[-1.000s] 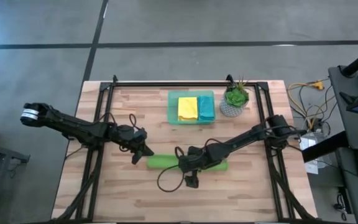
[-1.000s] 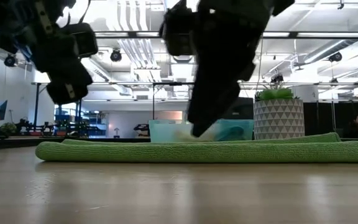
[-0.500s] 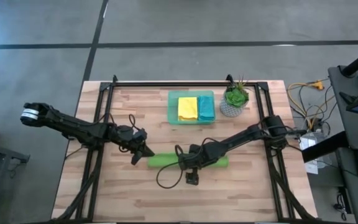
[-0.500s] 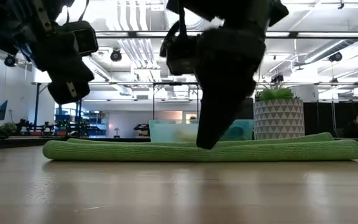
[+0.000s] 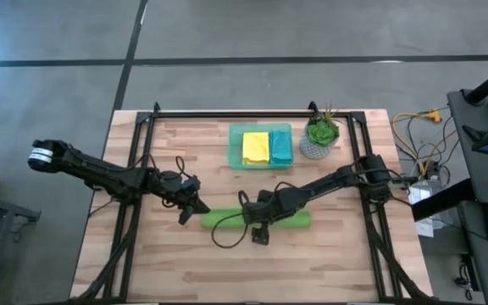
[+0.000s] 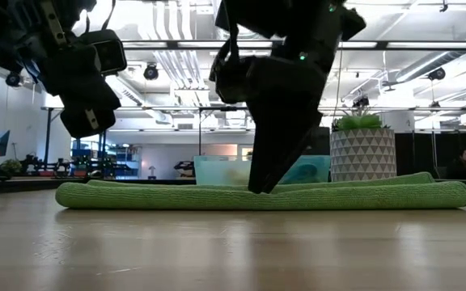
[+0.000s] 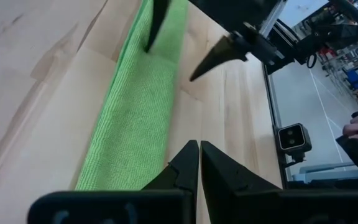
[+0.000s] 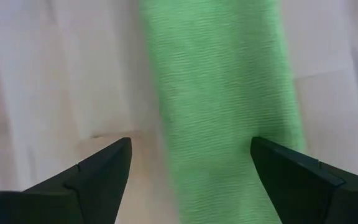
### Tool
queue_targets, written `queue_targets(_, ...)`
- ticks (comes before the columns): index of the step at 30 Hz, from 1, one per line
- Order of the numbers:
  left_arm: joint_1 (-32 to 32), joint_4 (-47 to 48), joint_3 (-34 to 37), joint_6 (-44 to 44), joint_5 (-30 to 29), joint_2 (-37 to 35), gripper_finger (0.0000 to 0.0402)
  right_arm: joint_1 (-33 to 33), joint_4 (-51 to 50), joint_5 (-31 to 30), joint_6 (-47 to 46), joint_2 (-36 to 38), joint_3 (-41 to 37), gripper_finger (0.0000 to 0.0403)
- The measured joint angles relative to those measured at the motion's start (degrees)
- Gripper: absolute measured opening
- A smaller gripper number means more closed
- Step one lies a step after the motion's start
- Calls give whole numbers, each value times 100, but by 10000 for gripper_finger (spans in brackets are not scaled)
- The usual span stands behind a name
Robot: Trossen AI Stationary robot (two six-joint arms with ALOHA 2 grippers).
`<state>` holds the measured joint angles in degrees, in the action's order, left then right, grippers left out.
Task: Fold microfiber towels
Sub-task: Fold the green microfiber cloth
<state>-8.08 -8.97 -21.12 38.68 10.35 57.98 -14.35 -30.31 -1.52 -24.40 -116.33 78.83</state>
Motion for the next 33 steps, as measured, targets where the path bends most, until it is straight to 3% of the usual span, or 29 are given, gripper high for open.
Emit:
queue_targets(17,-7,-4,0,4,29,0,1,-13,-84,261,214,-23,-27,325)
queue_targets(33,-31,-13,0,146,33,4,2,-12,-53,3,214,-388,-6,315)
